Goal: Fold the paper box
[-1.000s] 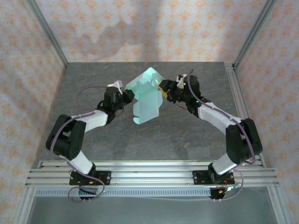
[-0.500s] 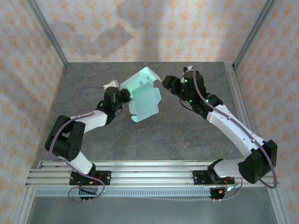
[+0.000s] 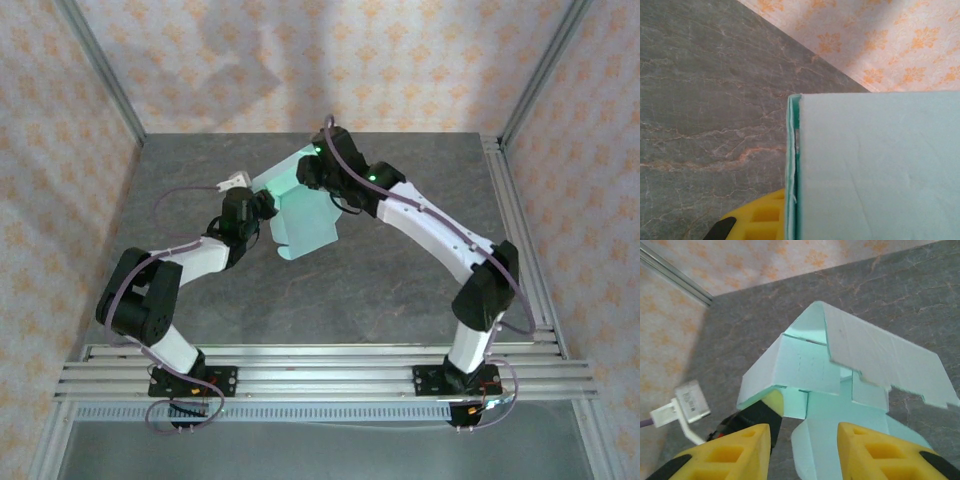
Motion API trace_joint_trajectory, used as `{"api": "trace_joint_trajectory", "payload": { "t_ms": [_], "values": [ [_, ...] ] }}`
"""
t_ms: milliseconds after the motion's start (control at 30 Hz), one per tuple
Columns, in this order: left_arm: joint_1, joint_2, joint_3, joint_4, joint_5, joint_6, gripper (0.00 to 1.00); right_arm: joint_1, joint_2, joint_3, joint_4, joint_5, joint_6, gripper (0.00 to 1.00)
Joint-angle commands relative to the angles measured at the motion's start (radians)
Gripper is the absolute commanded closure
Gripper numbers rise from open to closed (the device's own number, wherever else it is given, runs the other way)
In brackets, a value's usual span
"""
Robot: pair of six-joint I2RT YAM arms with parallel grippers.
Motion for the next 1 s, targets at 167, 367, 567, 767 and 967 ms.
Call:
{"api": "trace_joint_trajectory", "payload": {
  "t_ms": [167, 367, 567, 767, 967],
  "values": [
    [-0.018, -0.009, -0.011, 0.058, -0.044, 0.028, 1.00, 0.015, 0.071, 0.139, -0.116, 0.058, -0.053, 0.59],
    [-0.018, 0.005, -0.004, 0.063, -0.037, 0.032, 1.00, 0.015, 0.132, 0.204, -0.137, 0.051, -0.050, 0.56],
    [-0.018, 0.009, -0.009, 0.066, -0.034, 0.029, 1.00, 0.016, 0.203, 0.290, -0.182, 0.056, -0.049, 0.64],
    [-0.018, 0.004, -0.015, 0.066, -0.035, 0.031, 1.00, 0.018, 0.230, 0.332, -0.206, 0.060, -0.048, 0.81],
    [-0.018, 0.005, -0.020, 0.066, -0.039, 0.028, 1.00, 0.020, 0.218, 0.325, -0.208, 0.066, -0.049, 0.81]
  ]
}}
